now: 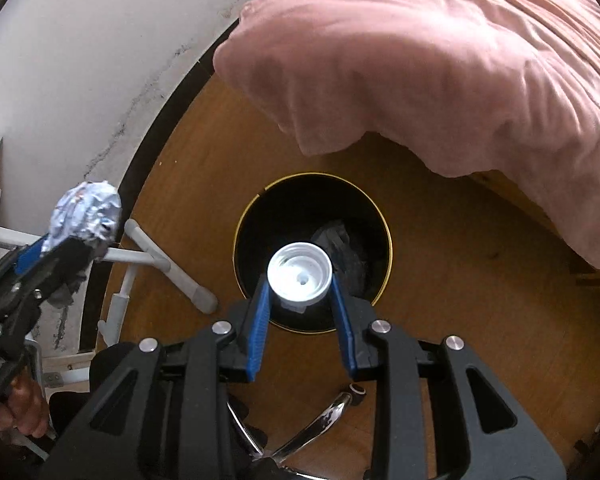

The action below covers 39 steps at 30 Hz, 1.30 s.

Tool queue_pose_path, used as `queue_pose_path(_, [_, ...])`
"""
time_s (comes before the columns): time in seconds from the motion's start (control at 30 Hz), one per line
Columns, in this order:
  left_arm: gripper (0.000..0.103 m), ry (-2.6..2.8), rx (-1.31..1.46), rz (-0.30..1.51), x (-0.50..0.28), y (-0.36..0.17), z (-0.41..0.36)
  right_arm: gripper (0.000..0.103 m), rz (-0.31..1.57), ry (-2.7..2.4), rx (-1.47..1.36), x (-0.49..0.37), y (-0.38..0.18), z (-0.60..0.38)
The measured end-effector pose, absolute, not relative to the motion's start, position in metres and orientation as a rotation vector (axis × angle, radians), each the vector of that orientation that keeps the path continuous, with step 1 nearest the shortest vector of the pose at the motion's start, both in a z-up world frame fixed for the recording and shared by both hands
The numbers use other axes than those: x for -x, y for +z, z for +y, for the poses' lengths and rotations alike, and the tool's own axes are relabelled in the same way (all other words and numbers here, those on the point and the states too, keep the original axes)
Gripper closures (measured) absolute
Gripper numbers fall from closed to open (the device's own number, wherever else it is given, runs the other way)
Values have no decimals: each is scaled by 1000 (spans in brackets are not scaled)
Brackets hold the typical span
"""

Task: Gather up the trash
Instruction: 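Carry the foil wrapper and bottle cap to the bin and release both, then grasp the red cup lid with the left tool while the right tool grasps the white tissue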

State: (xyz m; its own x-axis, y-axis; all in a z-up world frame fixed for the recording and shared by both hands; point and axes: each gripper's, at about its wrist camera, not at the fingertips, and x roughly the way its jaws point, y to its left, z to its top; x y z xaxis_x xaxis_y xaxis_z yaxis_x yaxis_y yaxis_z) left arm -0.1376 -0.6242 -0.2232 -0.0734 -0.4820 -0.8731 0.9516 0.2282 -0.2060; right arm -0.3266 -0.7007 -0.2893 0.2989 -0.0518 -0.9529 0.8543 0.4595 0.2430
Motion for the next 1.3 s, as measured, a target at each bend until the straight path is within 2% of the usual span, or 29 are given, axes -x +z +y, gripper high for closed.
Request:
queue_pose_path(0.13, [64, -1306, -587, 1076, 139, -234, -632, 70, 1109, -720, -918, 324, -293, -702])
queue_pose_path(0.17, [64, -1303, -588, 1078, 139, -230, -634, 63, 1108, -722, -919, 324, -294, -702])
queue_pose_path(0.2, [64, -1305, -590, 1080, 139, -231, -635, 51, 1105, -724, -919, 324, -294, -703])
queue_pose_path(0.27, [64, -1306, -598, 1083, 140, -235, -636, 42, 1089, -732, -916, 325, -291, -702])
queue_pose_path(0.47, [62, -1313, -617, 1103, 145, -246, -642, 42, 1059, -762, -926, 331, -286, -709])
queue_pose_path(0.5, [55, -1313, -621, 1104, 146, -247, -644, 41, 1049, -776, -928, 333, -284, -710])
queue_pose_path(0.53, [41, -1316, -623, 1104, 147, -248, -645, 41, 1040, -786, -929, 335, -282, -711])
queue_pose_path(0.57, [36, -1317, -622, 1097, 148, -248, -646, 41, 1028, -797, -931, 338, -278, -712])
queue_pose_path(0.6, [33, -1317, -620, 1089, 149, -247, -646, 39, 1016, -810, -932, 341, -276, -713])
queue_pose_path(0.8, [31, -1328, -622, 1075, 153, -236, -645, 38, 984, -834, -922, 345, -265, -714])
queue_pose_path(0.93, [19, -1329, -599, 1033, 154, -208, -632, 37, 972, -845, -882, 343, -250, -711])
queue_pose_path(1.0, [16, -1324, -583, 1011, 152, -189, -622, 33, 951, -846, -841, 338, -232, -705])
queue_pose_path(1.3, [12, -1205, -463, 824, 114, -70, -509, 27, 810, -690, -604, 267, -120, -631])
